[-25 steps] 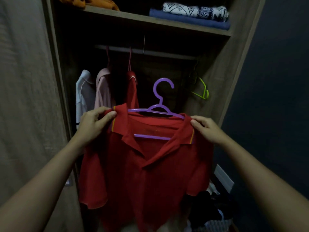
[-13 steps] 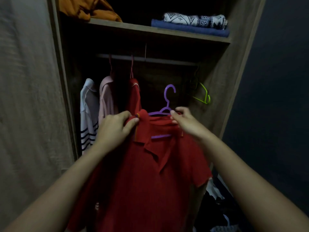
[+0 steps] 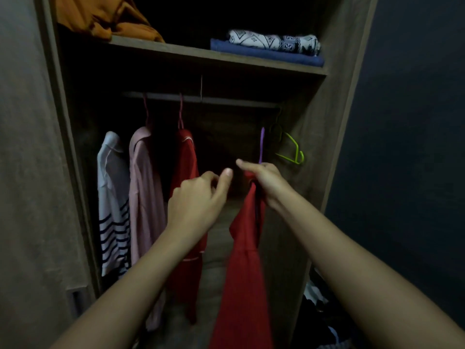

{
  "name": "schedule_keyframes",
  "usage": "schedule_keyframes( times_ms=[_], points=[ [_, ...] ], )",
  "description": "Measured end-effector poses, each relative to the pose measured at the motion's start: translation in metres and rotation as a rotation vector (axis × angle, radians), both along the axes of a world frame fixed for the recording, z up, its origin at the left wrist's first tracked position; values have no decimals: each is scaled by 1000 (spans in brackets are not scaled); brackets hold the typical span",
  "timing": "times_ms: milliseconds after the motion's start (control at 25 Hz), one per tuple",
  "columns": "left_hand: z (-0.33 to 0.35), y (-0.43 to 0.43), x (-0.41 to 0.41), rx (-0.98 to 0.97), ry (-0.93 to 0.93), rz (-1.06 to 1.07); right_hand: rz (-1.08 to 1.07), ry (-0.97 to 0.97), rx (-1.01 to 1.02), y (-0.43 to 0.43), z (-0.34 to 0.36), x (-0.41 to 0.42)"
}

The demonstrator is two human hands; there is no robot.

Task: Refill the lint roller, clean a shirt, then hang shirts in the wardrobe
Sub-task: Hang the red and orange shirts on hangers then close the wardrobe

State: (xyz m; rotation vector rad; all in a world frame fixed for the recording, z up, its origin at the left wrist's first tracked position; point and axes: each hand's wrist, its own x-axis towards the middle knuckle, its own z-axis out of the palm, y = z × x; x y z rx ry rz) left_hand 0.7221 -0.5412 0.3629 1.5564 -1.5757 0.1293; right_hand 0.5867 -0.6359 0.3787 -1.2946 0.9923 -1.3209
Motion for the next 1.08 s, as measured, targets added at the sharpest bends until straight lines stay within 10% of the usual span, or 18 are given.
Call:
schedule_keyframes(
  times_ms=[400,1080],
  points=[
    [51,-215,62,261,531,-55,20,226,-126,-114,38,-1],
    [36,-241,59,247,419,-26,134,359,-148,-235,55,48]
  ],
)
